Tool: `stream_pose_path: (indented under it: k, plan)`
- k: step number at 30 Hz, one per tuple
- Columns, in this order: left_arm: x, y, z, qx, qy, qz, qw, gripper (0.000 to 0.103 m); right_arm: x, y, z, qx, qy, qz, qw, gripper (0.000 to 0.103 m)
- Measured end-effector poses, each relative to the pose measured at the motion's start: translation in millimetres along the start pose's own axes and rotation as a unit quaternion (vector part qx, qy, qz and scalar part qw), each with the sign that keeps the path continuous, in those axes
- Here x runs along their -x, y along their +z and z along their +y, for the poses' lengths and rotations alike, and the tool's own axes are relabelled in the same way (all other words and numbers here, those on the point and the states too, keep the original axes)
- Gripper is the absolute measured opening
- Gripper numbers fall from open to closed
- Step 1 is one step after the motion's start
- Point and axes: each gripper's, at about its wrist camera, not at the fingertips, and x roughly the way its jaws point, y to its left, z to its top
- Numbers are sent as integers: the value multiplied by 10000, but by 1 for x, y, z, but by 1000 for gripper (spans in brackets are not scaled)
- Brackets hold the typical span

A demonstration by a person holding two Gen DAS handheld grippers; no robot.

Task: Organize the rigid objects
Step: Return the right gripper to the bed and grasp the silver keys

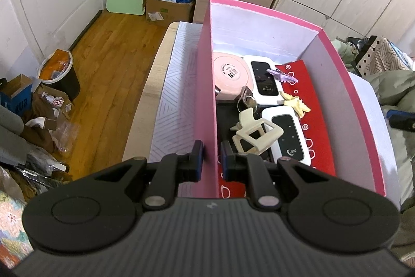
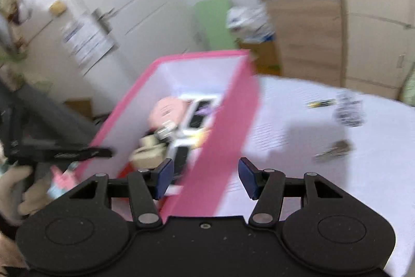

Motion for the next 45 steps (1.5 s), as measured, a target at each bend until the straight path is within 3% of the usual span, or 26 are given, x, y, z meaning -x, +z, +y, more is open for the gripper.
stream_pose_path:
  k: [6, 9, 12, 19, 24, 25, 26, 27, 28, 40, 45]
  plan:
    - [1, 0, 2, 71, 9, -2, 10000, 13, 8, -11, -46, 88, -827, -496, 9953, 61]
    - [1, 0, 2, 70, 17, -4, 10000, 13, -3, -21, -70, 54, -1130, -515, 9922, 53]
    - [1, 0, 1, 58, 50, 25, 10000, 13, -22, -30, -93, -312, -1172, -509, 9913, 49]
    - [-1, 2, -2, 117, 59, 65, 9999, 13, -56, -34, -113, -467, -1271, -617, 9889, 49]
    - [-1, 4, -2, 97, 64, 116, 9999, 13, -82, -26, -108, -248, -1739, -810, 9811, 50]
    - [-2, 5, -1, 111, 48, 128, 9998, 13, -86, -25, -104, -87, -1899, -836, 9782, 48]
    - [-2, 5, -1, 125, 29, 134, 9998, 13, -89, -24, -100, 32, -2044, -853, 9751, 36]
    - [-2, 5, 0, 137, 17, 137, 9998, 13, -91, -25, -97, 168, -2223, -876, 9709, 30]
    - [-3, 6, 1, 152, 3, 140, 9998, 13, -92, -26, -96, 281, -2308, -915, 9683, 30]
    - [-2, 6, 3, 251, -44, 175, 9995, 13, -65, -41, -110, -427, -1522, -1323, 9785, 30]
    - [-2, 8, 6, 288, -67, 248, 9993, 13, -59, -41, -108, -430, -1504, -1303, 9791, 30]
